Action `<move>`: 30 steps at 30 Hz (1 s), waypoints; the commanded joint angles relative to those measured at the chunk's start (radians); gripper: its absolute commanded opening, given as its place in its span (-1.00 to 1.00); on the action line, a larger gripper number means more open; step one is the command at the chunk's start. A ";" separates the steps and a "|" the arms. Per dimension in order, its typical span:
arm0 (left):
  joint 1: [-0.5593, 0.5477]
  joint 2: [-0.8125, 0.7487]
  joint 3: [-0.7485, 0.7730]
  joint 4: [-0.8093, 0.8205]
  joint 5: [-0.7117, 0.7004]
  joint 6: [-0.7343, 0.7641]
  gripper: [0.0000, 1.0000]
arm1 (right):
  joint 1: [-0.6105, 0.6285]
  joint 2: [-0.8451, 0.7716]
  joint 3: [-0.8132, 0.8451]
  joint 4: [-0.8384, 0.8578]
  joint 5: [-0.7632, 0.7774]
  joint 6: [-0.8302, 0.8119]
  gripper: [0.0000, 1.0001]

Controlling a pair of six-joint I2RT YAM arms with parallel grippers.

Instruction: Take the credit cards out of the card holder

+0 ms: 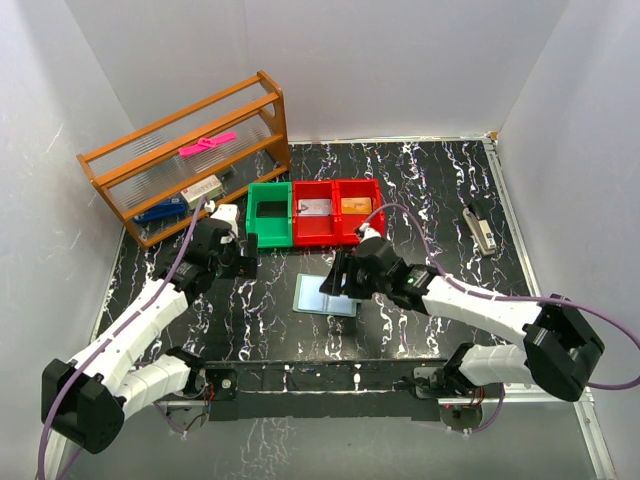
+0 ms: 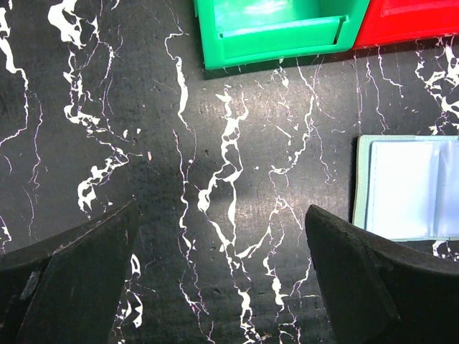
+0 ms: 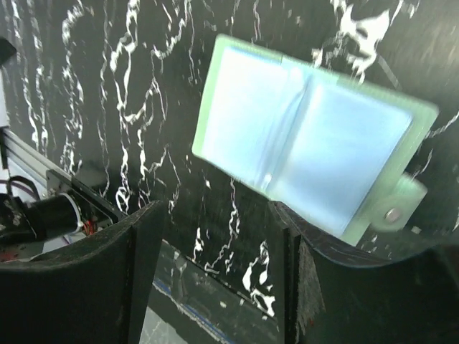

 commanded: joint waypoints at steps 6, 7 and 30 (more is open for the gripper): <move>0.003 0.038 0.007 0.051 0.159 -0.011 0.96 | 0.110 0.035 0.022 -0.114 0.237 0.182 0.06; 0.003 0.060 0.020 0.064 0.211 -0.031 0.94 | 0.110 0.052 0.026 -0.118 0.240 0.182 0.05; -0.218 0.475 0.011 0.301 0.477 -0.392 0.49 | 0.048 0.140 -0.078 -0.008 0.174 0.199 0.00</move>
